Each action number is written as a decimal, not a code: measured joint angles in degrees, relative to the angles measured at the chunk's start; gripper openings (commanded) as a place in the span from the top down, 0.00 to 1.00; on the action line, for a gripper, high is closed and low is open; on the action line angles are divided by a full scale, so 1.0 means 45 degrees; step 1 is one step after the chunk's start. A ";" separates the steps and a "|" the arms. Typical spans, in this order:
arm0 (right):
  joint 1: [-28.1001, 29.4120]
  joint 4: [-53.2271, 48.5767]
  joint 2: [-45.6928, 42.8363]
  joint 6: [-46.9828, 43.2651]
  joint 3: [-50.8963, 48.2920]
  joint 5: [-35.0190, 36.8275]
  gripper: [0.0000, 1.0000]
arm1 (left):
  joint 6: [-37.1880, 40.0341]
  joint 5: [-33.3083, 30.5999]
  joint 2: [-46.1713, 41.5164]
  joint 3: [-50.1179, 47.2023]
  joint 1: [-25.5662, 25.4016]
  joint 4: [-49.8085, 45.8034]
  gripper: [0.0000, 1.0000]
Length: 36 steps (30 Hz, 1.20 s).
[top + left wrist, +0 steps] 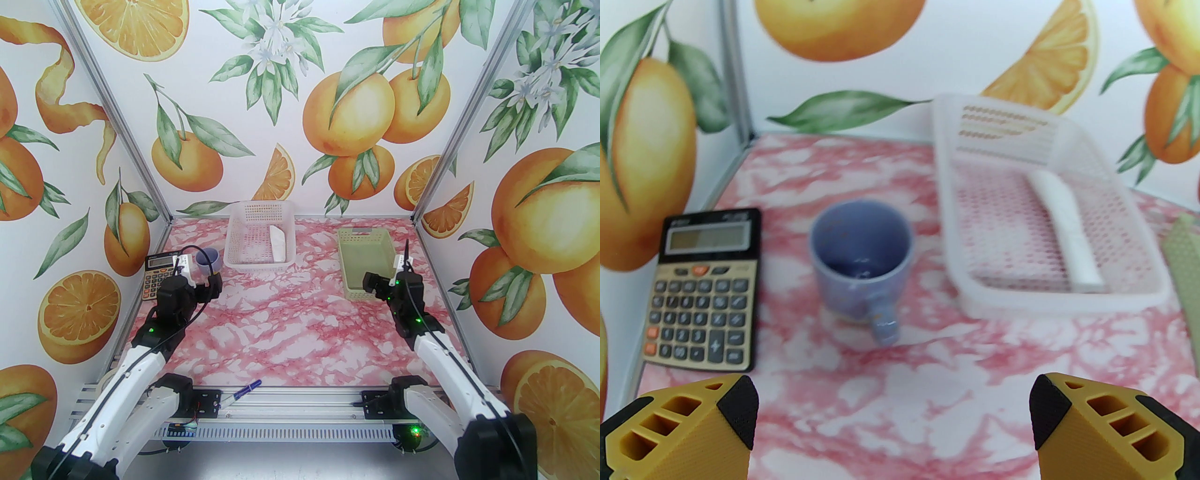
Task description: Place the utensils on the paper napkin and roll it up
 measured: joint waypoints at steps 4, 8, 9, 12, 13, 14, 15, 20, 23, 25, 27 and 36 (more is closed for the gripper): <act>-0.0019 0.1739 0.1632 -0.0476 -0.0126 0.0384 0.00 | 0.0427 -0.0427 0.0617 -0.0413 0.0287 0.1137 0.00; -0.0019 0.3915 0.2812 -0.0850 -0.0525 0.0447 0.00 | 0.0884 -0.0442 0.1263 -0.0792 0.0447 0.2244 0.00; -0.0024 0.4551 0.3104 -0.0937 -0.0675 0.0432 0.00 | 0.1010 -0.0442 0.1428 -0.0879 0.0476 0.2477 0.00; -0.0024 0.6577 0.4143 -0.1166 -0.1030 0.0214 0.00 | 0.1336 -0.0432 0.1957 -0.1161 0.0544 0.3177 0.00; -0.0019 0.6853 0.4410 -0.1277 -0.1030 0.0160 0.00 | 0.1413 -0.0423 0.2113 -0.1273 0.0544 0.3434 0.00; -0.0019 0.7164 0.4614 -0.1384 -0.1039 0.0092 0.00 | 0.1491 -0.0389 0.2254 -0.1360 0.0563 0.3653 0.00; -0.0024 0.7577 0.4775 -0.1491 -0.1064 0.0034 0.00 | 0.1588 -0.0330 0.2390 -0.1462 0.0578 0.3920 0.00; -0.0092 1.0122 0.5804 -0.1812 -0.1355 -0.0350 0.00 | 0.1977 0.0005 0.3196 -0.1705 0.0656 0.5085 0.00; -0.0092 1.1511 0.6421 -0.2127 -0.1671 -0.0379 0.00 | 0.2127 0.0311 0.3725 -0.1880 0.0709 0.5979 0.00; -0.0092 1.1774 0.6513 -0.2127 -0.1690 -0.0471 0.00 | 0.2225 0.0559 0.4085 -0.2030 0.0724 0.6557 0.00; -0.0092 1.1793 0.6552 -0.2161 -0.1681 -0.0510 0.00 | 0.2409 0.0777 0.4444 -0.2176 0.0743 0.7121 0.00; -0.0092 1.1837 0.6557 -0.2166 -0.1681 -0.0607 0.00 | 0.3167 0.1734 0.6125 -0.2715 0.1073 1.0127 0.00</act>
